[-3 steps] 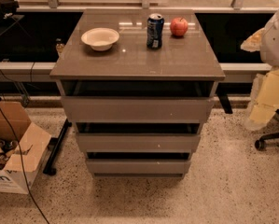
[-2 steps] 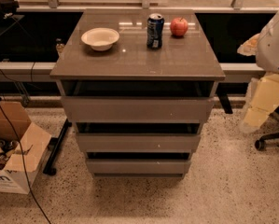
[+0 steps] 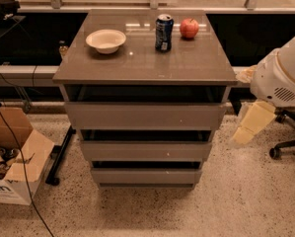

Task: Open top drawer

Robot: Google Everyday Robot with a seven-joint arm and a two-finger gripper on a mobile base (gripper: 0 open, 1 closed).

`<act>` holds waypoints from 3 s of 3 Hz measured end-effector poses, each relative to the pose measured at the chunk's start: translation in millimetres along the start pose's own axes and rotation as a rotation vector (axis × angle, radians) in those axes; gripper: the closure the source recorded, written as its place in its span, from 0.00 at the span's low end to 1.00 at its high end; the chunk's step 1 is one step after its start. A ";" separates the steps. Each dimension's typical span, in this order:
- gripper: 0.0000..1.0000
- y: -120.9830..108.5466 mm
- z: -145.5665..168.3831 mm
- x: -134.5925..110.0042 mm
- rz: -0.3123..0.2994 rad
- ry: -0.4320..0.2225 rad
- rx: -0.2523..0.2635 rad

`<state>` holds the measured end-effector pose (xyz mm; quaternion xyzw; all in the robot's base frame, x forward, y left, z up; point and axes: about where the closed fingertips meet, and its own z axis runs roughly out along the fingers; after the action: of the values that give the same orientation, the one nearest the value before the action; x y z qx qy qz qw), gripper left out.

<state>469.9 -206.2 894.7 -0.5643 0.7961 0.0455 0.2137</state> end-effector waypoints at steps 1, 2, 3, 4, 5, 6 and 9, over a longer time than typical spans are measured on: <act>0.00 -14.9 43.6 0.8 0.029 -0.040 -0.045; 0.00 -16.3 53.2 3.6 0.036 -0.042 -0.059; 0.00 -17.9 65.0 4.6 0.085 -0.065 -0.056; 0.00 -26.1 100.8 2.9 0.142 -0.105 -0.041; 0.00 -42.7 139.5 -2.0 0.179 -0.165 -0.006; 0.00 -67.2 171.6 -3.5 0.216 -0.218 0.042; 0.00 -122.8 262.6 -14.6 0.244 -0.286 -0.012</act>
Offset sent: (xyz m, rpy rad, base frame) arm 0.0225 0.0067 -0.0321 0.0504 0.0290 -0.0021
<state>662.6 -155.1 683.6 -0.4526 0.8200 0.1554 0.3142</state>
